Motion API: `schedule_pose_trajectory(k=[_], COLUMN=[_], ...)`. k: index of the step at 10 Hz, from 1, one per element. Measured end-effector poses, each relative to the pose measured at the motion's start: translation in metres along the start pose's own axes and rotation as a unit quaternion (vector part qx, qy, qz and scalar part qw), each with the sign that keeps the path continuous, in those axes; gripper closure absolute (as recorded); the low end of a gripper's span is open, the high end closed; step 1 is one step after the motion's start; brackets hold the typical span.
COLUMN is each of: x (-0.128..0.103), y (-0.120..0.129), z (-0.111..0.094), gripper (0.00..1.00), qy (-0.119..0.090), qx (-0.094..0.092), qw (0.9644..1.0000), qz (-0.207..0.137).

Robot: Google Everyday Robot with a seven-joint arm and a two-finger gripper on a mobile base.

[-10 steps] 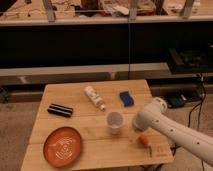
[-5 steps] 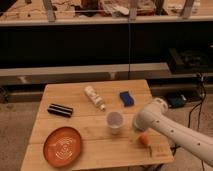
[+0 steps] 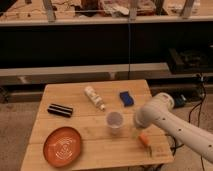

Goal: Place the ceramic cup in the ceramic bowl

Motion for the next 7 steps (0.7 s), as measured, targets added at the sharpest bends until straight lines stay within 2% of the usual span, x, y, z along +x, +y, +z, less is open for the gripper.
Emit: schedule_pose_trajectory(k=[1,2,3,4,5,7], x=[0.006,0.007,0.007,0.009,0.01,0.009], y=[-0.002,-0.004,-0.006,-0.007,-0.008,-0.009], z=[-0.013,-0.021,-0.03,-0.036,-0.04,-0.046], gripper=[0.2,0.2,0.2,0.2,0.2,0.2], qy=[0.019,0.029,0.04,0.048,0.053,0.058], qx=[-0.003,-0.007,-0.013,-0.018,-0.021,-0.027], qw=[0.9981,0.9941,0.9868,0.9797,0.9739,0.9664], qz=[-0.058,-0.104,-0.157,-0.194,-0.22,-0.249])
